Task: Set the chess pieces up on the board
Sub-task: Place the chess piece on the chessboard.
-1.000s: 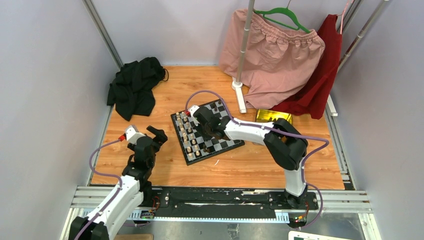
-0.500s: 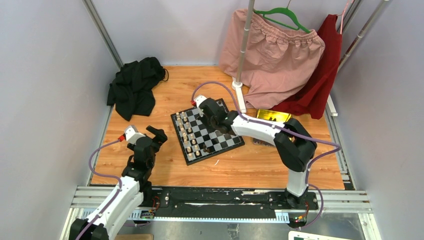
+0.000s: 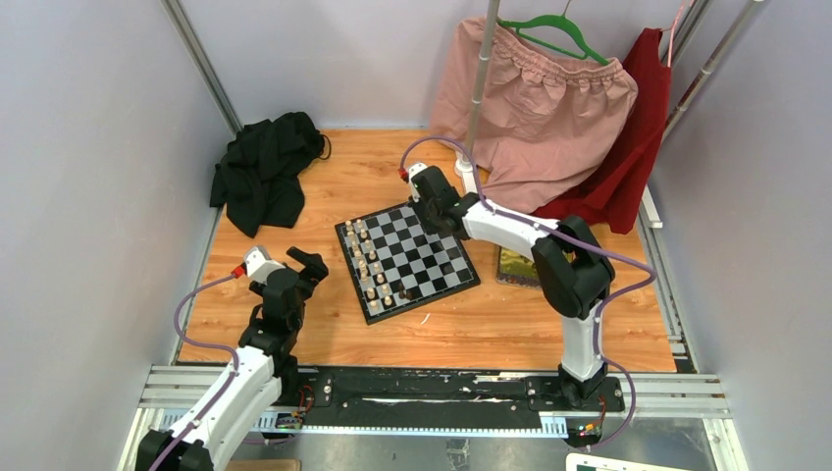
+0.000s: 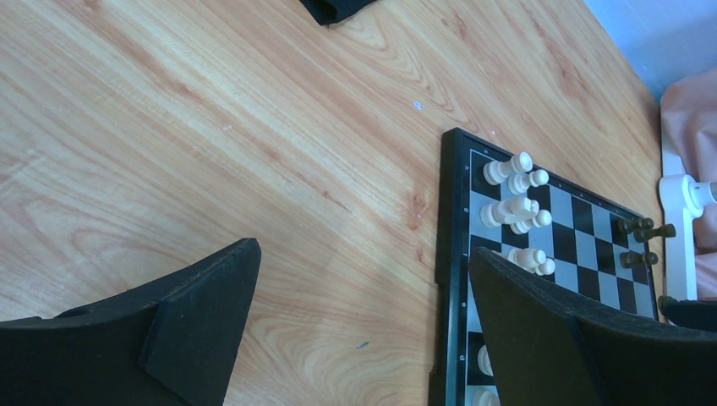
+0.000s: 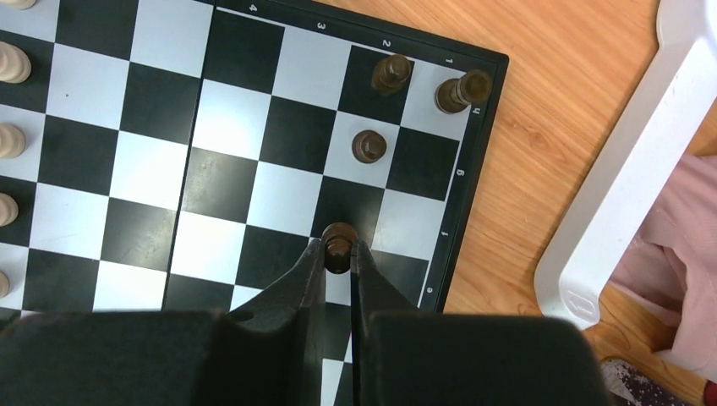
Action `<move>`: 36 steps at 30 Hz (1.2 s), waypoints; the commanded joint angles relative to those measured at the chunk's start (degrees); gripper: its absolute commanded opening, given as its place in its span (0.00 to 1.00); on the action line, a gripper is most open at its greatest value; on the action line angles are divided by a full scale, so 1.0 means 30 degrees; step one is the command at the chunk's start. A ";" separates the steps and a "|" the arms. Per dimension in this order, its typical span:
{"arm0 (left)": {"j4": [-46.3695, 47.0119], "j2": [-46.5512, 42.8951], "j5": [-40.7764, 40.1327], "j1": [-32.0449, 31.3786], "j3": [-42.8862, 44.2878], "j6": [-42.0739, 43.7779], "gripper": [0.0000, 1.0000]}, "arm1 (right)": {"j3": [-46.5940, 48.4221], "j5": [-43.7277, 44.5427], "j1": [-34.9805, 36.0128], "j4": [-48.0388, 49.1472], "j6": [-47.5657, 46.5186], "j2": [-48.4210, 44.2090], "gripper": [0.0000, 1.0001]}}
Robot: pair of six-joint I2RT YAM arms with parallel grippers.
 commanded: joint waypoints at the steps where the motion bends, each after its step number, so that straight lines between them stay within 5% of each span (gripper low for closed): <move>1: 0.0298 0.0130 -0.0549 0.0073 -0.0185 0.0302 1.00 | 0.1070 -0.0321 -0.0286 -0.0650 -0.0435 0.0856 0.00; 21: 0.0603 0.0516 -0.0550 0.0073 -0.0112 0.0404 1.00 | 0.1567 -0.0736 -0.0728 -0.0905 -0.0276 0.2131 0.00; 29: 0.0381 0.0483 -0.0503 0.0073 -0.0036 0.0389 1.00 | 0.1263 -0.0941 -0.0689 -0.0706 -0.0369 0.1672 0.35; 36: 0.0270 0.0249 -0.0496 0.0073 -0.0112 0.0336 1.00 | 0.0900 -0.0534 -0.0470 -0.0812 -0.0445 0.0358 0.42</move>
